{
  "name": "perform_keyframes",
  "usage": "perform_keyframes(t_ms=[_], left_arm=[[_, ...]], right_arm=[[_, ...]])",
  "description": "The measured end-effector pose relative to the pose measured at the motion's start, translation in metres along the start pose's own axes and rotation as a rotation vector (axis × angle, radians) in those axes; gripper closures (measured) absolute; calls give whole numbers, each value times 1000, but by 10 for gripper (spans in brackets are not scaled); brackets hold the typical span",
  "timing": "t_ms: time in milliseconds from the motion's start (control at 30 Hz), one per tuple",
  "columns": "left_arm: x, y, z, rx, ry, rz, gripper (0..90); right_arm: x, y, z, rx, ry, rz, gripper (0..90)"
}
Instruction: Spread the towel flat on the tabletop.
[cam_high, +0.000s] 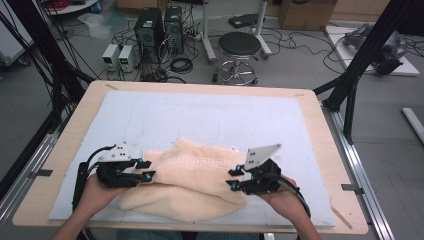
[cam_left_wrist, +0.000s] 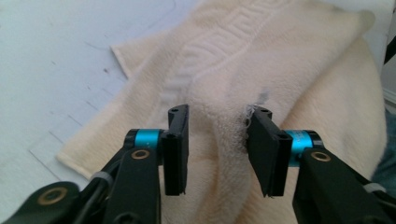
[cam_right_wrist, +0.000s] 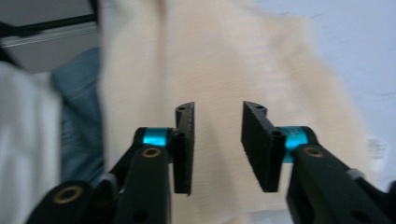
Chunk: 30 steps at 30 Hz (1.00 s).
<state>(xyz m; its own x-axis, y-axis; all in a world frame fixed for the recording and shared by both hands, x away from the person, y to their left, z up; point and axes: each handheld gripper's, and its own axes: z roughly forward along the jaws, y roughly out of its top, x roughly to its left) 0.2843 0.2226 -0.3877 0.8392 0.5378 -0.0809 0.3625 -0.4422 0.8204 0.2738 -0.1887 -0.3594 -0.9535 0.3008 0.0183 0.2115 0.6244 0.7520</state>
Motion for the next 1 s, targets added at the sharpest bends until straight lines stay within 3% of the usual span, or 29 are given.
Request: perform_keyframes(t_ms=[133,200,267,333,433,500,633,767,1000], left_arm=[[18,2,11,-14,3,-46,514],[24,0,17,1,17,-50,460],[30,0,19,-13,-1,-70,431],[33,0,13,-62,-13,-94,431],[37,2,4,-87,-14,-95,442],[41,4,-1,-95,4,-104,446],[51,5,-10,-160,19,-155,446],[49,4,2,-74,16,-141,458],[30,-5,42,129,-46,-79,460]], right_arm=[[-31,1,7,-16,-81,61,567],[-43,-5,19,-6,-76,98,538],[-50,-12,32,23,-72,125,508],[-54,-18,44,54,-62,137,507],[-55,-21,58,123,-62,137,518],[-55,-20,62,134,-65,123,555],[-53,-20,63,152,-68,97,650],[-53,-20,61,135,-68,89,726],[-53,-18,53,99,-69,84,763]])
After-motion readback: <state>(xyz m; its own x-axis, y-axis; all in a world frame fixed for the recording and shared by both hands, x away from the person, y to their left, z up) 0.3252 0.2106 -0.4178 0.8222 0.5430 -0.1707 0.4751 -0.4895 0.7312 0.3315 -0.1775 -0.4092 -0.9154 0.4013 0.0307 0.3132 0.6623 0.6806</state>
